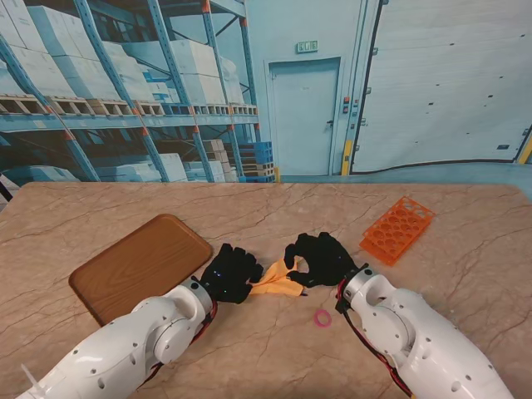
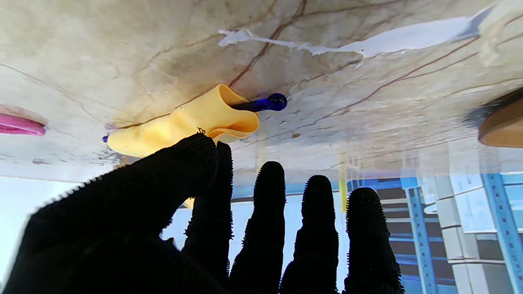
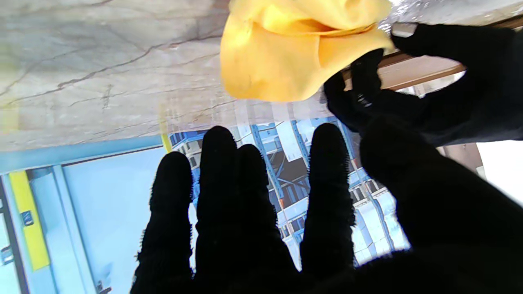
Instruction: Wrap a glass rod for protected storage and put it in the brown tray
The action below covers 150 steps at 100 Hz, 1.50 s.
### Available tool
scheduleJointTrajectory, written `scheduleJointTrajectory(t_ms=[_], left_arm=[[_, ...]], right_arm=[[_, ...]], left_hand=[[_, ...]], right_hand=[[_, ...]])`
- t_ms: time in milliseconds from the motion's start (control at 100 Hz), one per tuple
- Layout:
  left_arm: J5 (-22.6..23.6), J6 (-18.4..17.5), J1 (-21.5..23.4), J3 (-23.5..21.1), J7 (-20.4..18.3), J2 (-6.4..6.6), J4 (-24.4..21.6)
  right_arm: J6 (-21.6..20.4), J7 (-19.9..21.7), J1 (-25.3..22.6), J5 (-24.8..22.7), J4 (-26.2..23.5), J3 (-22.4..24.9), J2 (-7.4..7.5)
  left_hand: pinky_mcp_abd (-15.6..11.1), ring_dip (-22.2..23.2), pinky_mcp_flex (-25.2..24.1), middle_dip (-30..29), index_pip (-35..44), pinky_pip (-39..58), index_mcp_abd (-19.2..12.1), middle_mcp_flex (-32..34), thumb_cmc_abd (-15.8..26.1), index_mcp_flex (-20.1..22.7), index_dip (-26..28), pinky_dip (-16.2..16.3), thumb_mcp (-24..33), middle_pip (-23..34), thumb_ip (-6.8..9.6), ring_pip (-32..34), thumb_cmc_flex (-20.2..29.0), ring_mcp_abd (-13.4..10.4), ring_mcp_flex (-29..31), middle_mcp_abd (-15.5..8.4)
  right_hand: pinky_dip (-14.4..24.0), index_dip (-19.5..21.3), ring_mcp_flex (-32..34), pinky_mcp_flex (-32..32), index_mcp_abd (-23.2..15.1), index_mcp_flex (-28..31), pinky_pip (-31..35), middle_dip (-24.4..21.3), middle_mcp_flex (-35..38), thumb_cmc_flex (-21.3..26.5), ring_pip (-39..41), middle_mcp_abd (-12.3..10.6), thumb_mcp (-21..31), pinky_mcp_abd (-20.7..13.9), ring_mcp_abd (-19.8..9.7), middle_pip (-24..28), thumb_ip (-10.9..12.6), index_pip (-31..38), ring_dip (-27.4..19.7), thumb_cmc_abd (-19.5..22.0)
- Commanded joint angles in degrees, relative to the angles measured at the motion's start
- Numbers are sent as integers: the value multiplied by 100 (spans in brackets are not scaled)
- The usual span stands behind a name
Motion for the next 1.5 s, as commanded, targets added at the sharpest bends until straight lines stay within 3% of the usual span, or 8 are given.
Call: scheduleJointTrajectory(t_ms=[0, 100, 240, 630, 870, 1000, 1110, 1490], left_arm=[[70, -60, 37, 13, 42, 21, 3], [125, -130, 22, 28, 79, 34, 20], [122, -149, 8, 51, 102, 31, 36], [125, -145, -20, 95, 136, 26, 66], [119, -148, -22, 102, 176, 19, 77], [125, -154, -19, 97, 194, 18, 80], [139, -150, -11, 86, 205, 20, 76], [320, -151, 33, 15, 299, 56, 61]], right_arm=[[122, 1, -7, 10, -16, 18, -22], [245, 49, 70, -29, 56, -13, -11], [265, 41, 393, -215, 398, -237, 21], [165, -66, 1322, -57, 1270, -1090, -26], [114, 137, 1627, 89, 1486, -1457, -31], [45, 176, 1655, 84, 1513, -1521, -19], [-92, 150, 1582, 106, 1445, -1468, -20], [-461, 645, 1046, -195, 734, -983, 142]], left_hand=[[-30, -45, -90, -11, -6, -84, -164, -72, -28, -122, 40, -30, -70, -75, -35, -80, 123, -113, -107, -12], [-30, -45, -90, -10, -7, -85, -167, -80, -15, -131, 30, -28, -96, -68, -40, -83, 126, -125, -111, -17], [-34, -45, -90, -10, 3, -90, -163, -85, -13, -126, 19, -28, -106, -62, -38, -83, 132, -125, -112, -22], [-39, -45, -95, -16, 14, -105, -177, -86, -11, -129, -2, -30, -113, -62, -37, -86, 128, -123, -117, -12], [-39, -44, -94, -18, 11, -108, -174, -83, -5, -130, -13, -29, -123, -61, -38, -86, 131, -123, -118, -12], [-39, -44, -96, -19, 10, -110, -175, -86, -2, -133, -19, -28, -125, -63, -36, -87, 133, -115, -120, -8], [-39, -44, -95, -19, 6, -112, -169, -87, 3, -139, -25, -28, -133, -63, -38, -86, 123, -114, -119, -16], [-37, -34, -84, -7, 36, -96, 52, -86, -4, -175, -110, -17, -192, -32, -52, -62, 70, -117, -116, -23]], right_hand=[[165, 10, -21, -14, 233, -309, -81, -8, 33, -285, -114, 81, -143, 68, 50, -92, 279, -454, 100, 277], [236, 556, -107, -37, 521, -626, -135, 9, -100, -501, -181, 92, -102, 35, 37, -158, 499, -1442, 99, 301], [241, 543, -270, -96, 469, -1231, -212, 1, -452, -443, -328, 41, 131, -10, -77, -244, 402, -1897, 46, -307], [281, 629, -354, -82, 119, -1560, -324, -69, -764, -189, -591, -60, 390, -163, -241, -299, 322, -1699, -101, -433], [310, 704, -332, -65, -100, -627, -335, -106, -683, -141, -579, -31, 519, -140, -198, -293, 294, -1371, -113, -419], [364, -139, -221, -5, -504, -183, -343, -151, -446, 351, -550, -48, 518, -99, -164, -300, -245, -256, -122, -718], [373, -28, -106, 47, -730, 559, -313, -160, -141, 699, -510, -108, 556, -52, -97, -274, -202, 266, -111, -496], [360, 32, -132, -20, -526, 888, -351, -186, 21, 748, -613, -107, 882, 30, -2, -339, -63, 295, -144, -754]])
